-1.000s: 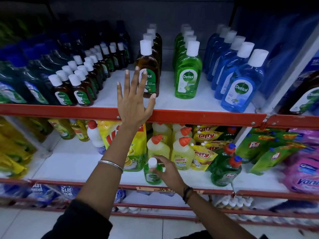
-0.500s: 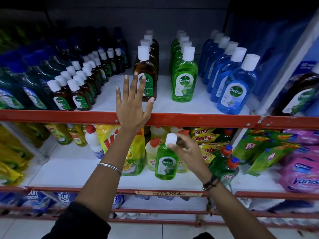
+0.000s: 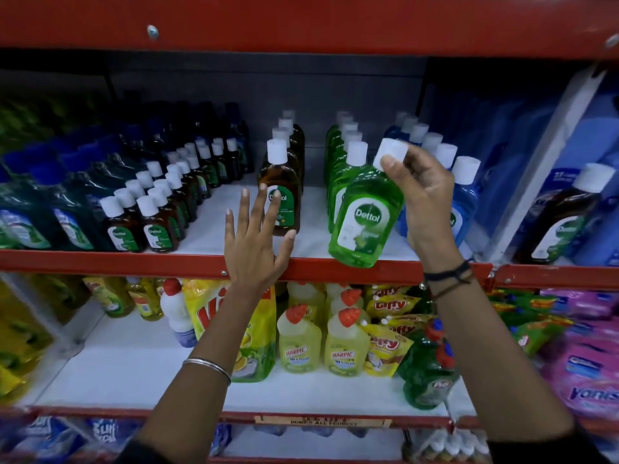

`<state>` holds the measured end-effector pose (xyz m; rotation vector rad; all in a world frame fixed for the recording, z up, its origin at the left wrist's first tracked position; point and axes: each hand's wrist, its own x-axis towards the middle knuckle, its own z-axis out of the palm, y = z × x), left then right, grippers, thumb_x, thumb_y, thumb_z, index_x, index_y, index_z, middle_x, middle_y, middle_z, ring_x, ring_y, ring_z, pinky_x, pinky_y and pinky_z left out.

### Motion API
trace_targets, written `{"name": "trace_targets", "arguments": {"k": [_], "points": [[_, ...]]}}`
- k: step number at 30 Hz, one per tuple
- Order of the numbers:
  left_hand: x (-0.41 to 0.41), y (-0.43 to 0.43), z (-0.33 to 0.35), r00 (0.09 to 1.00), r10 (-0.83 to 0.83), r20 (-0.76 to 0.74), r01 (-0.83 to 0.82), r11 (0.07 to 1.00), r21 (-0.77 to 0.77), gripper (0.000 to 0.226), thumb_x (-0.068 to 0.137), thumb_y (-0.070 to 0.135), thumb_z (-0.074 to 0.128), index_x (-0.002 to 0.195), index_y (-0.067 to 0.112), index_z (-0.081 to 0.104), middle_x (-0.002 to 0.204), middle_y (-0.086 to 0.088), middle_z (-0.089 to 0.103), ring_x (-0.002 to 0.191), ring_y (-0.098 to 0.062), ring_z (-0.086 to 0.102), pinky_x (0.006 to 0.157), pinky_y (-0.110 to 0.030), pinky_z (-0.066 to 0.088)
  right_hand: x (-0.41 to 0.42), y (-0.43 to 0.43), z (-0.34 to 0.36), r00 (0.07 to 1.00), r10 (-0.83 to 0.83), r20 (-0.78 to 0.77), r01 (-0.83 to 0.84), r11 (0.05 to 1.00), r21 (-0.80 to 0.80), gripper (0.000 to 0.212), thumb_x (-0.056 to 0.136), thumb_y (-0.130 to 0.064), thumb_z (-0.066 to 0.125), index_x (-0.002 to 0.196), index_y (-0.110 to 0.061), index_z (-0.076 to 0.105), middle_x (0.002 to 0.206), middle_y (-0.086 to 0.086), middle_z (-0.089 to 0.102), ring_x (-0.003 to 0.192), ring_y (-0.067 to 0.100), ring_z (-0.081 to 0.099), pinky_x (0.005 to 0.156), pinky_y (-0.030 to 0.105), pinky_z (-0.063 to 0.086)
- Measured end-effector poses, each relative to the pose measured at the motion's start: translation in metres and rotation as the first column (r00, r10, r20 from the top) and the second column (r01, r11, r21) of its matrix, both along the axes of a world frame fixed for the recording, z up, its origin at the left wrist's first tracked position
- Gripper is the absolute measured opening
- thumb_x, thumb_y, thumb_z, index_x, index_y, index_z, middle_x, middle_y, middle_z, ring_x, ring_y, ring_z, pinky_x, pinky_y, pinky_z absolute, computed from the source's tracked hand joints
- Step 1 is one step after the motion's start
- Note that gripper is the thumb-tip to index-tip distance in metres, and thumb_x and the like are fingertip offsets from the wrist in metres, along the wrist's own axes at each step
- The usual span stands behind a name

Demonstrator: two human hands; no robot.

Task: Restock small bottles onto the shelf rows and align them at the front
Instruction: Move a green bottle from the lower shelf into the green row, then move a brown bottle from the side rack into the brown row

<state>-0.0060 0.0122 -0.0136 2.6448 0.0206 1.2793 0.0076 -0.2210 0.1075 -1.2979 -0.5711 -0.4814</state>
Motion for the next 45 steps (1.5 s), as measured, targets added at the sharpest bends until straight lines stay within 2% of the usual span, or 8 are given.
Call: {"name": "trace_targets", "arguments": {"k": [12, 16, 20, 26, 30, 37, 40, 45], "points": [[0.002, 0.000, -0.001, 1.000, 0.020, -0.007, -0.020, 1.000, -0.001, 0.066, 0.096, 0.055, 0.030, 0.155, 0.032, 0.012, 0.163, 0.002, 0.021, 0.152, -0.019, 0.011, 0.120, -0.052, 0.011, 0.044, 0.014, -0.026, 0.994, -0.101, -0.039, 0.094, 0.983, -0.159, 0.032, 0.082, -0.016, 0.072, 0.113, -0.012, 0.066, 0.099, 0.010, 0.071, 0.084, 0.016, 0.065, 0.080, 0.030, 0.056], [0.002, 0.001, -0.001, 1.000, 0.019, -0.018, -0.019, 1.000, -0.004, 0.066, 0.096, 0.055, 0.030, 0.155, 0.031, 0.014, 0.163, 0.001, 0.021, 0.152, -0.020, 0.010, 0.120, -0.051, 0.010, 0.044, 0.018, -0.026, 0.993, -0.114, -0.024, 0.107, 0.971, -0.214, 0.033, 0.082, -0.021, 0.072, 0.114, -0.016, 0.065, 0.097, 0.001, 0.071, 0.079, 0.004, 0.066, 0.073, 0.020, 0.054], [0.001, 0.000, 0.000, 1.000, 0.013, -0.025, -0.013, 1.000, -0.008, 0.066, 0.096, 0.056, 0.028, 0.155, 0.032, 0.012, 0.163, 0.001, 0.020, 0.152, -0.020, 0.010, 0.121, -0.050, 0.009, 0.043, 0.015, -0.029, 0.987, -0.158, -0.016, 0.148, 0.954, -0.261, 0.037, 0.081, -0.031, 0.071, 0.114, -0.016, 0.066, 0.101, 0.002, 0.071, 0.089, 0.016, 0.067, 0.080, 0.032, 0.055], [0.000, 0.001, -0.001, 0.999, 0.018, -0.028, -0.018, 1.000, -0.001, 0.066, 0.097, 0.056, 0.028, 0.155, 0.029, 0.016, 0.163, 0.000, 0.021, 0.152, -0.021, 0.010, 0.120, -0.052, 0.012, 0.019, -0.019, -0.027, 0.969, -0.240, 0.051, 0.245, 0.947, -0.207, 0.029, 0.089, -0.022, 0.065, 0.116, -0.013, 0.062, 0.103, -0.004, 0.068, 0.094, 0.001, 0.064, 0.085, 0.019, 0.051], [0.000, 0.002, -0.003, 1.000, 0.004, -0.004, -0.004, 1.000, -0.002, 0.066, 0.097, 0.055, 0.029, 0.155, 0.031, 0.012, 0.163, -0.001, 0.021, 0.152, -0.023, 0.011, 0.120, -0.053, 0.012, 0.009, -0.065, -0.024, 0.872, -0.467, 0.144, 0.478, 0.877, -0.045, 0.023, 0.092, -0.020, 0.061, 0.113, -0.009, 0.063, 0.101, -0.004, 0.067, 0.095, 0.004, 0.063, 0.086, 0.021, 0.050], [-0.002, -0.003, -0.002, 1.000, 0.008, 0.021, -0.007, 1.000, -0.011, 0.066, 0.096, 0.054, 0.029, 0.155, 0.027, 0.018, 0.162, -0.003, 0.025, 0.151, -0.025, 0.015, 0.119, -0.055, 0.015, 0.027, -0.171, -0.024, 0.537, -0.824, 0.180, 0.825, 0.558, 0.091, 0.032, 0.094, -0.029, 0.058, 0.113, -0.003, 0.059, 0.108, 0.002, 0.056, 0.103, 0.026, 0.056, 0.091, 0.030, 0.045], [-0.002, -0.003, -0.001, 1.000, 0.007, 0.017, -0.007, 1.000, -0.011, 0.066, 0.096, 0.053, 0.030, 0.155, 0.025, 0.019, 0.162, -0.003, 0.025, 0.152, -0.025, 0.014, 0.119, -0.055, 0.015, 0.038, -0.207, -0.028, 0.610, -0.791, 0.039, 0.791, 0.604, -0.099, 0.042, 0.093, -0.029, 0.057, 0.127, -0.004, 0.051, 0.122, 0.013, 0.051, 0.108, 0.018, 0.050, 0.095, 0.022, 0.043], [-0.001, -0.003, -0.002, 1.000, 0.008, 0.013, -0.008, 1.000, -0.007, 0.066, 0.096, 0.054, 0.029, 0.155, 0.025, 0.019, 0.161, -0.004, 0.025, 0.152, -0.025, 0.013, 0.119, -0.055, 0.014, 0.044, -0.237, -0.027, 0.764, -0.645, -0.021, 0.585, 0.705, -0.400, 0.035, 0.092, -0.019, 0.059, 0.125, -0.006, 0.056, 0.127, 0.017, 0.060, 0.109, 0.020, 0.054, 0.095, 0.036, 0.045]]}}
